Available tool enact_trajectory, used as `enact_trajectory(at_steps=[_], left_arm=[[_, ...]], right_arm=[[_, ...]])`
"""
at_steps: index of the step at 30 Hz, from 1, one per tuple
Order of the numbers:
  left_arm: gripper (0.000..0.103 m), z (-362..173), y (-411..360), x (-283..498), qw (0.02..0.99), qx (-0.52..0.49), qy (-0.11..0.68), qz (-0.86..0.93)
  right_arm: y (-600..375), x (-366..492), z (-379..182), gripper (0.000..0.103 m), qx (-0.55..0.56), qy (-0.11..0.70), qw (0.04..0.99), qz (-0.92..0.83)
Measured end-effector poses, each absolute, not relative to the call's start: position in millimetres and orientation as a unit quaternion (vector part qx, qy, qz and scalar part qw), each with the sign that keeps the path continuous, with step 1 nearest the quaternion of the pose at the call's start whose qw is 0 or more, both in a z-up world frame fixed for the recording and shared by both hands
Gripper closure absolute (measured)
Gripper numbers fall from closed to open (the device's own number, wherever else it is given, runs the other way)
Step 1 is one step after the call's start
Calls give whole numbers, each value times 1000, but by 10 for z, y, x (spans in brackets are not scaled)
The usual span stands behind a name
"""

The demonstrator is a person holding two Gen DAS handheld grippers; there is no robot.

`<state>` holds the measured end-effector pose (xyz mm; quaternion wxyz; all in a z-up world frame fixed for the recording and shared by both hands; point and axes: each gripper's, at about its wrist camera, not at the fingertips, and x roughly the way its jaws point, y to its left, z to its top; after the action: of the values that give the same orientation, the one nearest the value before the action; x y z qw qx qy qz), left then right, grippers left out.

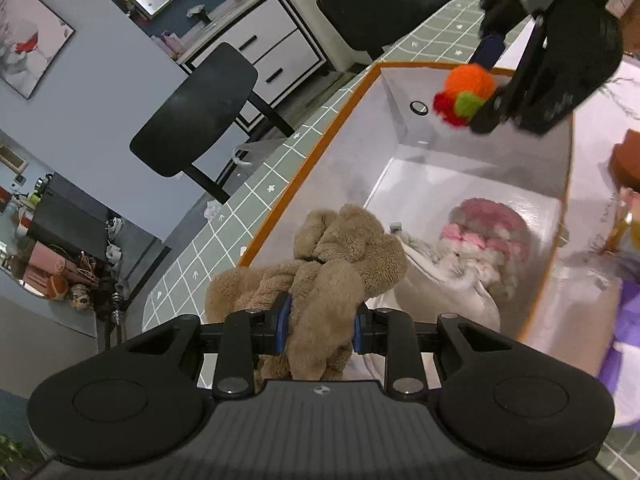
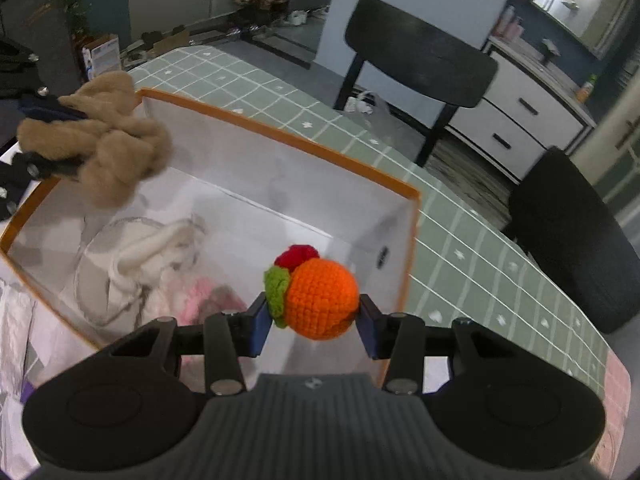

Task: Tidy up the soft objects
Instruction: 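Carry the brown towel and orange ball over the orange box with both tools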

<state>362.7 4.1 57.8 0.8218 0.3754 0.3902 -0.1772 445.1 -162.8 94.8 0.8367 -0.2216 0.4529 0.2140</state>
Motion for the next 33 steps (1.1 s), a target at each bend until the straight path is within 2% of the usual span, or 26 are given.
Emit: enact_trajectory(at_steps=[4,12,15,18,21,23,24,27,30,33], left_arm=[[71,450,-79,3785,808,393,402,-176],[79,184,-276,3974,783,416,428,-174],[87,196,-294,4049,798,411,413,-153],[88,221,-302,4082,813,422,383,-120],[87,137,-333,4111,796,418,415,-143],[77,120,-301,4133,785,370,459,-188],[76,135,-270,4141,787,343,470,-207],[76,183,-240,4141,798,340,458,-192],[76,261,-203,4178,804,332,456,-189],[75,372,-192,4150,811,326,448,-188]], right_arm=[[-1428,4623,779,58,-231,464,825,226],[-1164,4886,398,58,-238,488,805,239],[-1135,4954,349,58,-234,482,810,235],[-1153,5022,357,58,-221,474,822,226],[-1165,5060,316,57,-217,479,821,225],[-1165,5063,275,57,-214,487,815,228],[-1165,5067,248,57,-215,493,811,231],[-1160,5061,190,56,-226,506,800,231],[-1167,5073,237,46,-224,501,805,227],[-1180,5063,292,46,-216,498,809,227]])
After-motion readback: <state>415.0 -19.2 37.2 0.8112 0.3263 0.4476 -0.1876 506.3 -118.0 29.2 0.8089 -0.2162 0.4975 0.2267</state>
